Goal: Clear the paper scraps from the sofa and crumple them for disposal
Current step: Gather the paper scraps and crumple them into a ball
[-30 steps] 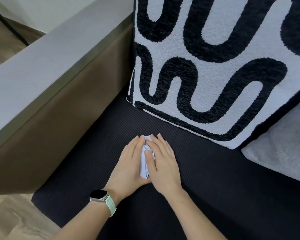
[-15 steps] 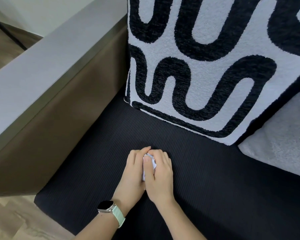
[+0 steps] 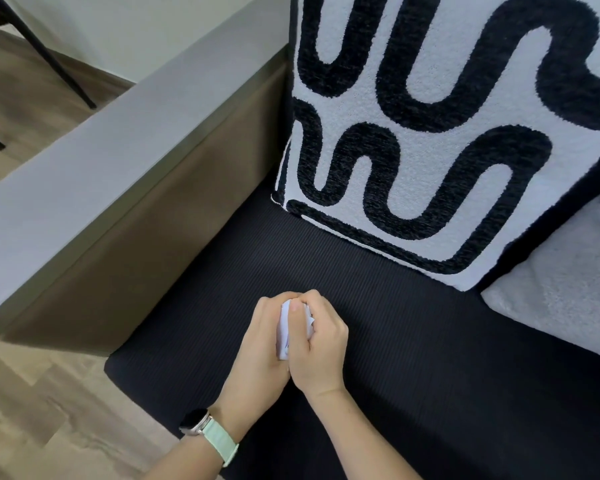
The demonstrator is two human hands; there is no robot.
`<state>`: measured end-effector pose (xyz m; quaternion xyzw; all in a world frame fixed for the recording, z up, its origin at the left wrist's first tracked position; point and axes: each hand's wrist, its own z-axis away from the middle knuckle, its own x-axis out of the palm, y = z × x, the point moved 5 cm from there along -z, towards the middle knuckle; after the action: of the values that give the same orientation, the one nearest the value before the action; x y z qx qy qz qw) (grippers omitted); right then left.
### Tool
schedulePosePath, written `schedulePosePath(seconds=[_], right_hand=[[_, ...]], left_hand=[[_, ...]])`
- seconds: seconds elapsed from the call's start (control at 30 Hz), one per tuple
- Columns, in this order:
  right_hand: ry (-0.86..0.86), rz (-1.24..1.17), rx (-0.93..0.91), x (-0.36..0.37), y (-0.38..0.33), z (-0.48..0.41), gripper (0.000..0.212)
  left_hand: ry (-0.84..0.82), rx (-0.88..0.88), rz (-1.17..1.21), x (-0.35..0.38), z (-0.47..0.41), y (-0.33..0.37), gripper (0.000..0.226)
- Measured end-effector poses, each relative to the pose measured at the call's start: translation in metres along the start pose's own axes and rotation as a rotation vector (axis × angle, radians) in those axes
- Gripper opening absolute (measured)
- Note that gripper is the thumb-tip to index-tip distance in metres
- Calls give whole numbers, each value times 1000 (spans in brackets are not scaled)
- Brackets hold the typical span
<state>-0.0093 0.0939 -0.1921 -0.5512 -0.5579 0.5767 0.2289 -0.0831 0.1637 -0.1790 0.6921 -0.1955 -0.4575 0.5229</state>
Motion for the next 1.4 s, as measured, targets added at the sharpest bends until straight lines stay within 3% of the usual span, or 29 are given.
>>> schedulePosePath(seconds=[0.23,0.43,0.5,0.63,0.73,0.9,1.07,1.23,1.4], right_hand=[[-106,102,-2,19,-13,6,42],[-140,200,60,10,25,5,37],[-136,170,87,9,33,8,35],[-92,94,103,11,35,16,34],[-74,93,78,12,35,17,36],[-74,85,35,15,26,14,39],[-74,61,-69,23,-8,-1,39],[-56,40,-196,28,-57,-33,36],[-56,10,-261,31,-111,-64,37]], left_hand=[[19,-64,-68,-23,6,-4,44],[-121,-170,-145,11,-3,-28,60],[-101,-178,-159,16,-2,-28,53],[7,-79,-228,16,3,-17,9],[25,-110,-226,17,5,-20,18],[36,-170,-105,11,9,-23,12],[114,-201,-18,-16,3,-11,16],[183,-121,8,-52,-17,21,27],[200,-92,90,-90,-41,57,15]])
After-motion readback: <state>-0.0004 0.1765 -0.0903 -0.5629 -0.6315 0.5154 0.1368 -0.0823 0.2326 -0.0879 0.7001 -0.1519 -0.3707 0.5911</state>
